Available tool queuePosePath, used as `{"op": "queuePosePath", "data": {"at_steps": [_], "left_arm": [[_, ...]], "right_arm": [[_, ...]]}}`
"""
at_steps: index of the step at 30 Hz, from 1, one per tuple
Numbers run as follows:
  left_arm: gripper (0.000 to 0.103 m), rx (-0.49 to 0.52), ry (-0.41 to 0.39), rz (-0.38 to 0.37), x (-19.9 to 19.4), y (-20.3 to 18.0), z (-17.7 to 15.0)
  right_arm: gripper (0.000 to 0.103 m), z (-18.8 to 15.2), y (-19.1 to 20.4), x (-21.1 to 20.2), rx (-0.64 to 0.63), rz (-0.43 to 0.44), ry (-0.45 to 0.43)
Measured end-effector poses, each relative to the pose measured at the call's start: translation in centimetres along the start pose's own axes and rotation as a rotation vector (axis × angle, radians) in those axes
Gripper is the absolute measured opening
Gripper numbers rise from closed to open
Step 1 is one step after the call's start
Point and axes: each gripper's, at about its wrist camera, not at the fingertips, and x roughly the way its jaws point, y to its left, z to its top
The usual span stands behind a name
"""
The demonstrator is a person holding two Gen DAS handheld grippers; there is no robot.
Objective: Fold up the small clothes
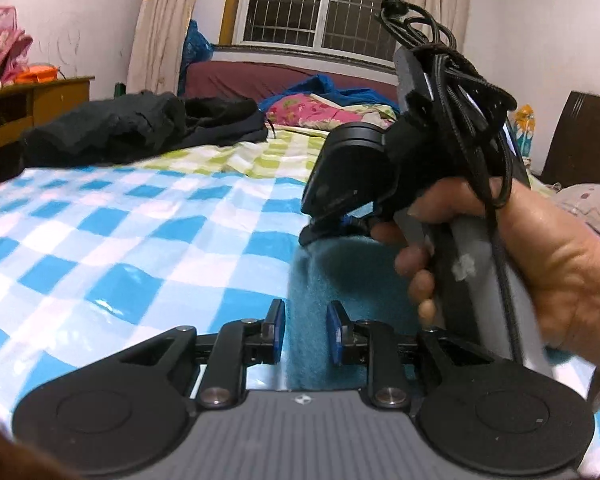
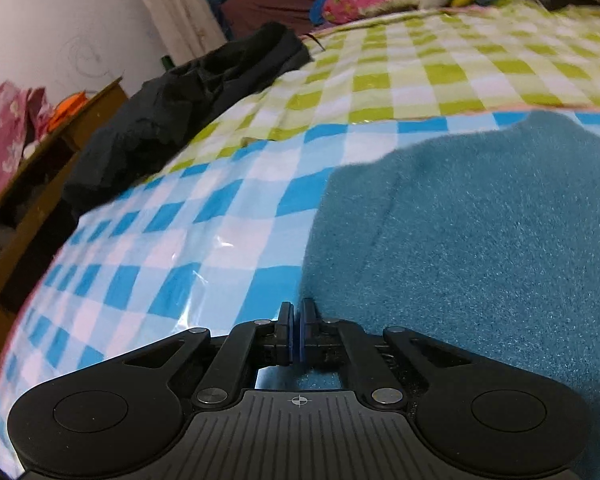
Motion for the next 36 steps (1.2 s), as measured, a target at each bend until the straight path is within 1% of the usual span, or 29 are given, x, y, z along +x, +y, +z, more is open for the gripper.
{"op": "queuePosePath", "data": {"at_steps": [3,6,9,11,12,13,14,16,18,21,24,26,27,29,31,33,34,35,36], "left_arm": [[0.034,0.022,0.039,0.037,0.9,-0.7,-0.3],[0.035,0.023,0.053,0.041,0.8,-0.7,-0.1],[0.037,0.014,0.068,0.041,1.1,-0.3,0.3],[0.037,0.024,0.074,0.046,1.2,-0.4,0.4],[0.037,0.027,0.075,0.05,1.1,-0.5,0.4],[0.037,0.03,0.078,0.053,1.1,-0.6,0.4],[0.038,0.03,0.081,0.053,0.9,-0.6,0.5],[0.037,0.014,0.083,0.045,0.7,-0.6,0.8],[0.037,-0.007,0.08,0.036,0.2,-0.6,1.4],[0.037,-0.014,0.052,0.036,-0.6,-1.1,2.4],[0.038,0.013,0.009,0.013,-1.2,-2.2,3.5],[0.048,0.053,-0.004,-0.001,-0.7,-3.1,4.0],[0.049,0.074,-0.005,0.006,-0.3,-3.4,4.1],[0.05,0.092,0.019,0.014,1.1,-3.4,4.1],[0.05,0.078,0.056,0.003,2.2,-2.6,4.1],[0.055,0.075,0.077,-0.004,2.6,-1.9,3.8],[0.059,0.078,0.076,-0.001,2.7,-1.6,3.5],[0.063,0.083,0.073,0.001,2.7,-1.3,3.3],[0.064,0.088,0.074,0.0,2.7,-1.2,3.1]], "right_arm": [[0.001,0.5,-0.4,0.2,0.009,0.032,0.039],[0.001,1.0,-0.4,-0.5,-0.028,0.057,0.068],[0.014,1.6,-1.2,-3.8,-0.034,0.108,0.041],[0.031,1.5,-2.0,-7.0,-0.063,0.123,0.001],[0.046,1.1,-2.7,-8.9,-0.083,0.12,-0.03],[0.052,0.7,-3.3,-10.4,-0.1,0.112,-0.056],[0.053,0.0,-4.1,-12.2,-0.123,0.099,-0.086],[0.057,-1.2,-6.0,-14.7,-0.138,0.072,-0.109],[0.065,-2.6,-8.4,-16.4,-0.114,0.054,-0.118],[0.068,-3.8,-11.1,-16.9,-0.079,0.007,-0.139],[0.068,-4.4,-13.3,-15.7,0.005,0.012,-0.093],[0.07,-4.8,-14.0,-14.9,0.035,0.03,-0.081],[0.074,-5.2,-14.1,-14.7,0.037,0.038,-0.08],[0.078,-5.6,-14.1,-14.5,0.033,0.041,-0.087],[0.078,-5.7,-14.3,-14.5,0.021,0.047,-0.089],[0.078,-5.9,-14.9,-14.7,0.04,0.061,-0.08],[0.078,-6.1,-15.2,-14.8,0.046,0.07,-0.075],[0.079,-6.4,-15.5,-14.9,0.044,0.065,-0.077],[0.082,-6.8,-15.7,-15.0,0.038,0.049,-0.081]]}}
